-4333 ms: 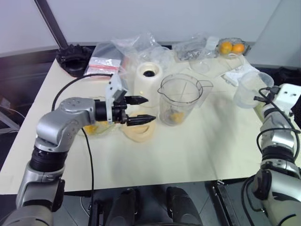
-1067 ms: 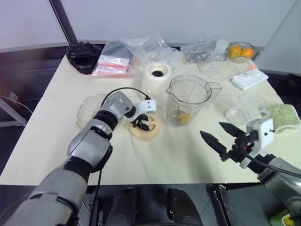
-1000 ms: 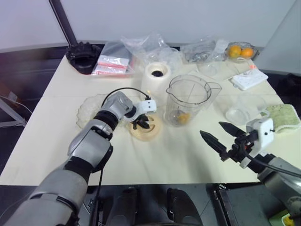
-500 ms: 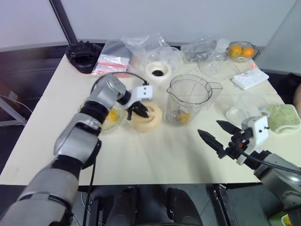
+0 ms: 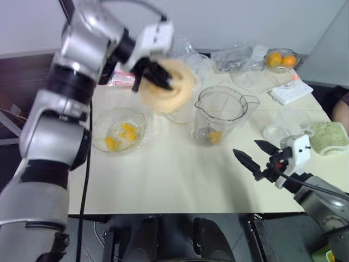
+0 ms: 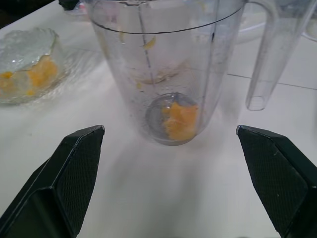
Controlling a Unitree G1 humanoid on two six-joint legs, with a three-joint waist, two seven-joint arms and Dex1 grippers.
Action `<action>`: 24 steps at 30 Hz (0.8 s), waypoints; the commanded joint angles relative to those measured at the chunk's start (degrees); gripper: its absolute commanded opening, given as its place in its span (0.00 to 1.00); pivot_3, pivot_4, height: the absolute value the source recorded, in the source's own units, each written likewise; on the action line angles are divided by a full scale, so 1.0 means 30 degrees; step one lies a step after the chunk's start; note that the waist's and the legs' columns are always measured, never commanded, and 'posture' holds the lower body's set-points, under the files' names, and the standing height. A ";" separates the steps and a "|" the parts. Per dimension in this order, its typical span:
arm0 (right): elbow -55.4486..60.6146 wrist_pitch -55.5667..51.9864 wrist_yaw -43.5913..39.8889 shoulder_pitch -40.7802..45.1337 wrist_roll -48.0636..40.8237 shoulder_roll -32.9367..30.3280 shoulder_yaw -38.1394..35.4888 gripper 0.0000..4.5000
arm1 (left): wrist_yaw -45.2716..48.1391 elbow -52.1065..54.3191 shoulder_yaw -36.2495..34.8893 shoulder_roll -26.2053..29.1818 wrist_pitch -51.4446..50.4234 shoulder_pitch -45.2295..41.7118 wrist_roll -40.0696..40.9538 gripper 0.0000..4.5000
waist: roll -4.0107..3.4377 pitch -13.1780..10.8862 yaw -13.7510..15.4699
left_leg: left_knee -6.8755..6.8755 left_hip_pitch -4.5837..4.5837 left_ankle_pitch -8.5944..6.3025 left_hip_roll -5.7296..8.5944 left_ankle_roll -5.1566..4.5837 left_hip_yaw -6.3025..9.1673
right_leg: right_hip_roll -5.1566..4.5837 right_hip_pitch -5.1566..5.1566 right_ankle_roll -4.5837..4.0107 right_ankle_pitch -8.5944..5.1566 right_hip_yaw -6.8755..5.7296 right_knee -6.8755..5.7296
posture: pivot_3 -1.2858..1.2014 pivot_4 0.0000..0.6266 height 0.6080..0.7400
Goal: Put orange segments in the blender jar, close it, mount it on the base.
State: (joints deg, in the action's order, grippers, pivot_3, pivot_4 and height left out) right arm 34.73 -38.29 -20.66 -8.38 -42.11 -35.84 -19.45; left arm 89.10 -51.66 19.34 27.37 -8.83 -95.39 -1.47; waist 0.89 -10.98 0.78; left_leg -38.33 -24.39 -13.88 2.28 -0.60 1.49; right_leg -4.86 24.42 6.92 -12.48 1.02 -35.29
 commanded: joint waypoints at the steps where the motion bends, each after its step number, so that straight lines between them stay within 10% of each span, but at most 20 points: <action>1: -0.0467 0.0621 0.0360 0.1031 0.0480 0.0477 -0.0120 1.00 | -0.2095 -0.4139 -0.1099 -0.1870 0.0537 -0.2544 -0.0139 0.05 | -0.0005 0.0006 -0.0024 | 0.0000 0.0007 -0.0012 -0.0001 -0.0020 -0.0011 | -0.0004 0.0000 0.0018 -0.0003 0.0014 -0.0007 | 0.52 0.24 1.00; 24: 0.1242 0.2158 0.3833 0.0621 0.4782 0.4472 0.0852 1.00 | -0.7104 -0.8937 -0.2037 -0.8698 -0.0134 -0.3496 -0.3534 0.05 | -0.0012 0.0001 -0.0072 | 0.0027 -0.0001 -0.0024 -0.0015 -0.0038 -0.0013 | 0.0026 0.0061 0.0050 0.0007 0.0031 -0.0060 | 0.52 0.24 1.00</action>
State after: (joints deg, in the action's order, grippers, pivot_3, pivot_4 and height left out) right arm 35.85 -33.27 -9.37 -6.53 -28.22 -22.75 -16.63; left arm 67.63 -79.09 14.40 1.40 -9.56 -104.28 -11.62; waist 0.86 -10.98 0.57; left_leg -38.25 -24.39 -13.96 2.22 -0.71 1.46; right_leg -4.78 24.60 7.07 -12.46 1.11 -35.48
